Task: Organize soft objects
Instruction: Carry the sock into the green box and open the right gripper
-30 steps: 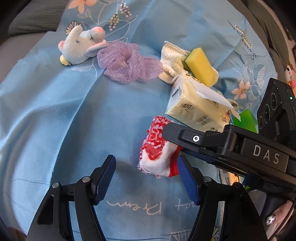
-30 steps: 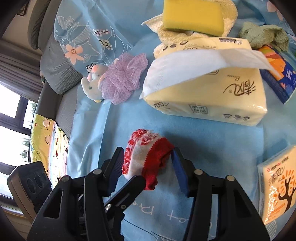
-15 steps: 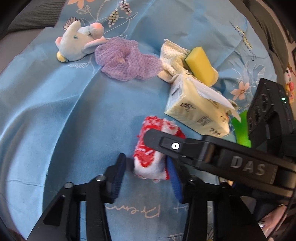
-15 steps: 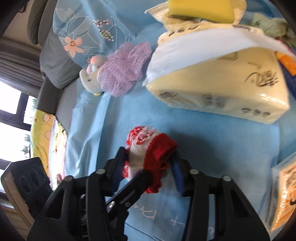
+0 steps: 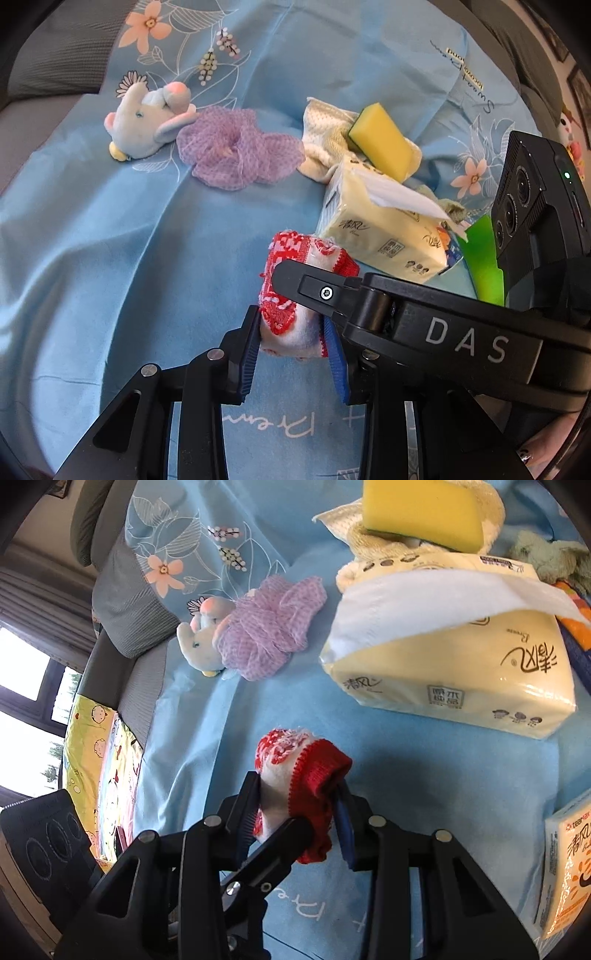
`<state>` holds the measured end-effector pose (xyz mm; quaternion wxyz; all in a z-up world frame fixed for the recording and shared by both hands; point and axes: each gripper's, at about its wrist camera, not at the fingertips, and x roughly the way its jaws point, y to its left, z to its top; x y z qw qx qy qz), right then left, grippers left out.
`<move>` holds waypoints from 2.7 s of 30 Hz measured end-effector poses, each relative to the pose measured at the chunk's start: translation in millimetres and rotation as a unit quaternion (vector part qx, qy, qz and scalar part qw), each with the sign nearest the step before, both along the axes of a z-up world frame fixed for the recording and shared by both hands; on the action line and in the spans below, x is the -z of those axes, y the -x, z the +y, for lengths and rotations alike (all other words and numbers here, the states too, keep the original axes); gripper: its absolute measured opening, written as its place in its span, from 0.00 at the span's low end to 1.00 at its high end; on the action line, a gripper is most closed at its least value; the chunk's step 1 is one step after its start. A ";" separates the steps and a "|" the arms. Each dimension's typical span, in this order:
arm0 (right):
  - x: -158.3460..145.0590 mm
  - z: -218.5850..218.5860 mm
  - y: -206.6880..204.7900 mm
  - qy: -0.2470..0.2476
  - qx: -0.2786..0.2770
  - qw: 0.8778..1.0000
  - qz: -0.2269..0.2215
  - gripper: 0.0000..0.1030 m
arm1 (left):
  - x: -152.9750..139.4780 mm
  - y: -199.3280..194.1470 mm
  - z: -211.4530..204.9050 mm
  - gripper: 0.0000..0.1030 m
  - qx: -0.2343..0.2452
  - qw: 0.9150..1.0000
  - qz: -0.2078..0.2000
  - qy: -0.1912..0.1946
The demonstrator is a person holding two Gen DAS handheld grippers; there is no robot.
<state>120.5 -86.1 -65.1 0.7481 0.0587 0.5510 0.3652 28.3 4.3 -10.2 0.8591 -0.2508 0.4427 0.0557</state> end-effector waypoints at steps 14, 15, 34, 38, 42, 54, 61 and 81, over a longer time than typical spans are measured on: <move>-36.1 -24.3 21.9 -0.026 0.030 0.996 -0.077 0.37 | -26.1 2.4 -22.1 0.34 0.049 0.997 -0.060 -0.011; -38.9 -32.5 23.9 -0.027 0.043 0.995 -0.084 0.37 | -27.3 1.6 -25.9 0.34 0.056 0.996 -0.064 -0.011; -98.4 -125.6 21.7 -0.089 0.142 0.974 -0.149 0.37 | -87.9 -35.7 -112.8 0.34 0.167 0.973 -0.155 -0.043; -111.5 -170.9 22.3 -0.104 0.196 0.961 -0.166 0.37 | -97.8 -50.8 -155.0 0.34 0.221 0.959 -0.170 -0.047; -117.7 -215.9 23.6 -0.110 0.252 0.945 -0.177 0.37 | -100.4 -68.2 -199.2 0.34 0.277 0.944 -0.175 -0.037; -111.1 -322.3 35.8 -0.101 0.401 0.892 -0.181 0.38 | -91.5 -95.1 -295.9 0.34 0.400 0.902 -0.162 -0.018; -98.8 -352.8 37.1 -0.078 0.454 0.872 -0.164 0.38 | -74.6 -105.1 -330.7 0.34 0.439 0.888 -0.133 -0.003; -71.3 -385.0 23.5 -0.004 0.517 0.850 -0.104 0.39 | -37.7 -118.6 -359.3 0.34 0.468 0.881 -0.065 0.035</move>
